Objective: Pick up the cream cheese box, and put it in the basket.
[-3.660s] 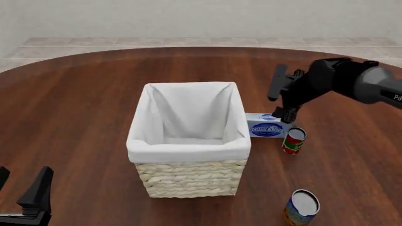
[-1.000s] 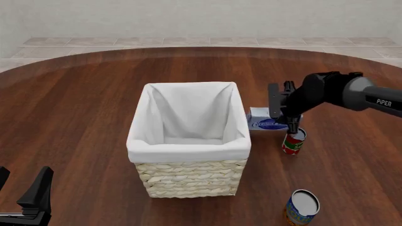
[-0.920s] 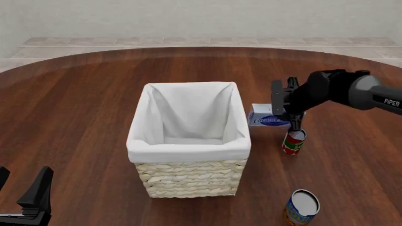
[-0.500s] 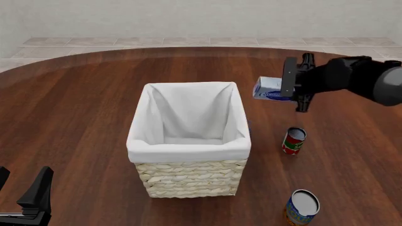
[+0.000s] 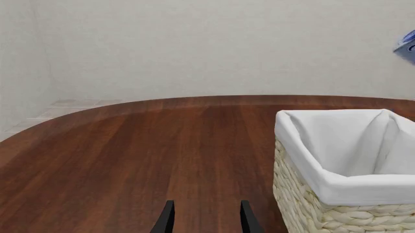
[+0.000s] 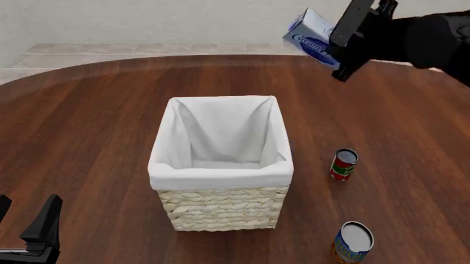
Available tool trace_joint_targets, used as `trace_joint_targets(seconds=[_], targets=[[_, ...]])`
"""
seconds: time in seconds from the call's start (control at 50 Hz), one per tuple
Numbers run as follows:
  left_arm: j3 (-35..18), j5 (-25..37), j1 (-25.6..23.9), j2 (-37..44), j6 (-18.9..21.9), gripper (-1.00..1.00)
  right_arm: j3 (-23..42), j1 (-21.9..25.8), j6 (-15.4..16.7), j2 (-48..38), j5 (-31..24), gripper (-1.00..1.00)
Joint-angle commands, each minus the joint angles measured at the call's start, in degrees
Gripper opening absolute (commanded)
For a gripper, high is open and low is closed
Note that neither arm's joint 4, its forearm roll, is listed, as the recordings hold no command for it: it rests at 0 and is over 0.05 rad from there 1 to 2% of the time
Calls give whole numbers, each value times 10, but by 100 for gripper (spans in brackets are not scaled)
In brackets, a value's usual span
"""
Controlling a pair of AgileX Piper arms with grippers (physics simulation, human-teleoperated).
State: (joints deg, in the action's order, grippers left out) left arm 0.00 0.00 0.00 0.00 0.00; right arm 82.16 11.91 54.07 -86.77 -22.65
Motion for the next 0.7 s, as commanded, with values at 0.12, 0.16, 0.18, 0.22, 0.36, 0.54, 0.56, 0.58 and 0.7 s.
trace_joint_targets(seconds=[0.12,0.16,0.18,0.22,0.36,0.54,0.56,0.58,0.7], targets=[[0,0,0,0,0,100,-4,47,-164,104,14,-100],[0,0,0,0,0,100,-14,44,-158,106,21,-100],[0,0,0,0,0,100,-21,44,-157,109,27,-100],[0,0,0,0,0,100,-17,60,-202,128,26,-100],[0,0,0,0,0,100,-28,110,-318,167,24,-100],[0,0,0,0,0,100,-48,156,-442,199,39,-100],[0,0,0,0,0,100,-58,161,-457,203,47,-100],[0,0,0,0,0,100,-58,161,-457,203,47,-100],[0,0,0,0,0,100,-92,175,-501,205,77,-100]])
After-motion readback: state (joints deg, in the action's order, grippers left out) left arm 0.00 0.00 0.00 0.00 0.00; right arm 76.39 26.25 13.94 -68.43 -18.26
